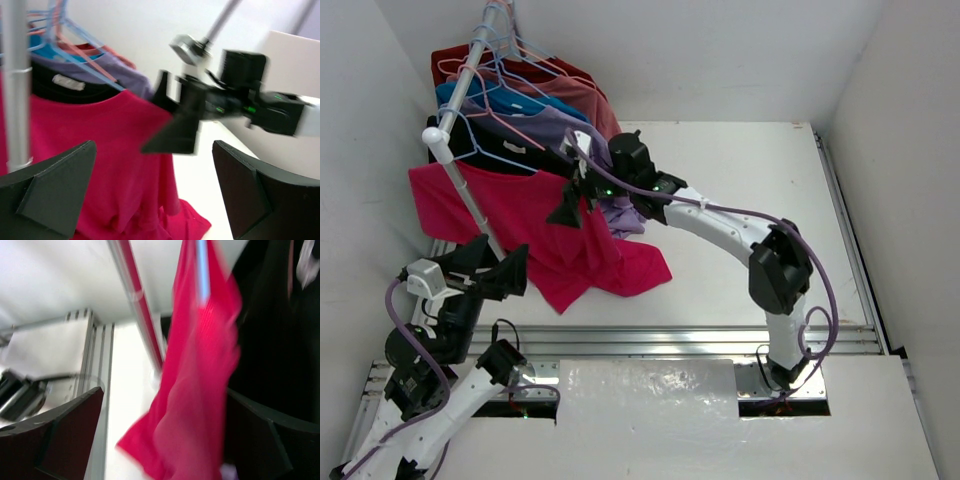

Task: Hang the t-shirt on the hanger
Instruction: Reset both arms

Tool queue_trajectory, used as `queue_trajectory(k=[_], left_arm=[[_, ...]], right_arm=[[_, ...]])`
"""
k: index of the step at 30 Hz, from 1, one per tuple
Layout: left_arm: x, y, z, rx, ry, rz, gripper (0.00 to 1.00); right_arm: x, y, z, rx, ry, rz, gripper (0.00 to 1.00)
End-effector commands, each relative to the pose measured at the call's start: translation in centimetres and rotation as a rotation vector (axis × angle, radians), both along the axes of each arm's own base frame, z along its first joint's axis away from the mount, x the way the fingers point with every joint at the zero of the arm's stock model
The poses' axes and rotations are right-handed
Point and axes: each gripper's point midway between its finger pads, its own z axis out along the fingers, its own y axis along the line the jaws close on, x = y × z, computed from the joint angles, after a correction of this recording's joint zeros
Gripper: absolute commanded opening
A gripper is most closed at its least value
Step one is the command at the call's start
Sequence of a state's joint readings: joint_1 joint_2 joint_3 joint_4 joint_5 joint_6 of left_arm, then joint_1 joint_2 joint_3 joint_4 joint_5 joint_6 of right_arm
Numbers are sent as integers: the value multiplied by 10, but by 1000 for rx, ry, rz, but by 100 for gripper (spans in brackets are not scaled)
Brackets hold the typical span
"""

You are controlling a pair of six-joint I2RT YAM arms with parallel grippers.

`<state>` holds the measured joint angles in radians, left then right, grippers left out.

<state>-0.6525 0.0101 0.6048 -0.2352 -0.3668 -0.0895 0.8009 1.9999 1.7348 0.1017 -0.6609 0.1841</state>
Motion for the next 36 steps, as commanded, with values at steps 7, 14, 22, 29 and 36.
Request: queue_trajectory(k=[7,14,22,29,36], left_arm=[[27,38,-30,-51,247,289,99],[25,77,-45,-130,369,524,100],[10,60,-21,-22,344,359,100],[-14,76,-6,106,454,380,100],[-29,85,2,63,383,371,100]], right_arm=[[-25,-125,47,-74,-62,-312,99],[-76,-303,33,-180,-56,-876,99],[-137,-409,41,-223,-80,-1104,99],[-157,-453,31,-201,-41,-1256,99],[-154,-472,-8,-240,-49,-1358,99]])
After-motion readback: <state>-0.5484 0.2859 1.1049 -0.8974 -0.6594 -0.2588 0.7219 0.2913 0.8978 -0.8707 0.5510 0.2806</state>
